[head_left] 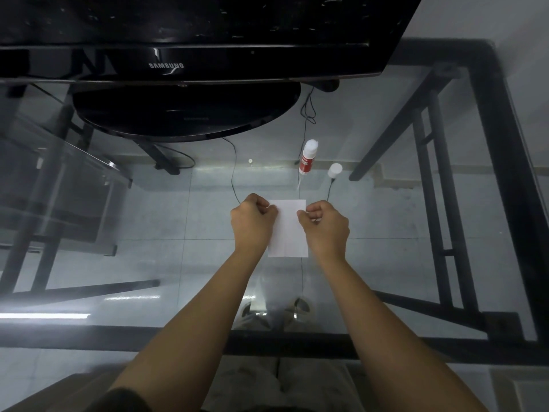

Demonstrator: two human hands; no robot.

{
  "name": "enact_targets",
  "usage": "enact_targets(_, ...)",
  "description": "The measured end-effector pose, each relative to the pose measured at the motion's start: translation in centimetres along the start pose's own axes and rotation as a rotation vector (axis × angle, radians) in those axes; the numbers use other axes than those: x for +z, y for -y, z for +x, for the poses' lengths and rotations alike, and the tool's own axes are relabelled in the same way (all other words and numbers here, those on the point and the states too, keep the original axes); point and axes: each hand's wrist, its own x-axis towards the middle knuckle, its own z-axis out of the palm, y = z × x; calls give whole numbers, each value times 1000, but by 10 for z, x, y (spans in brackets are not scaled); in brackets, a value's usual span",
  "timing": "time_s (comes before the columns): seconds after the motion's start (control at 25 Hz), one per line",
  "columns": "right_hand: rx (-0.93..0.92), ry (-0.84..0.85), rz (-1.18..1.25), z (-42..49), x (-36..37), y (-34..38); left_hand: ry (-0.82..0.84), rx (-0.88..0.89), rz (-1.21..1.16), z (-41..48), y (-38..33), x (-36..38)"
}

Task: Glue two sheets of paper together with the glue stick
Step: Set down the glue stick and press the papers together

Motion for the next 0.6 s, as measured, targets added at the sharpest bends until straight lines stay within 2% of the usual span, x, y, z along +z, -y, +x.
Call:
enact_targets(0.12,-16,-11,-55,-1,0,3,22,-34,23,3,-3,-2)
enact_targets(0.2,-152,-6,-175,-1,-4,4,51,-69,25,7,-4,-3)
enact_targets(0.28,-408,116,-301,2,-11,-2,71,-95,35,9,-5,-4)
enact_targets(0.36,-566,312,-452,6,-20,-12,81,-107,44,11,-7,-3)
enact_targets(0.44,-594,424,-605,9,-26,-23,89,-110,72,10,-7,-3)
enact_targets(0.52,-591,446,-667,11,-27,-29,89,-100,144,11,-3,-4)
enact_targets(0.6,-598,445,-674,13,-26,-30,64,41,203,12,3,-10)
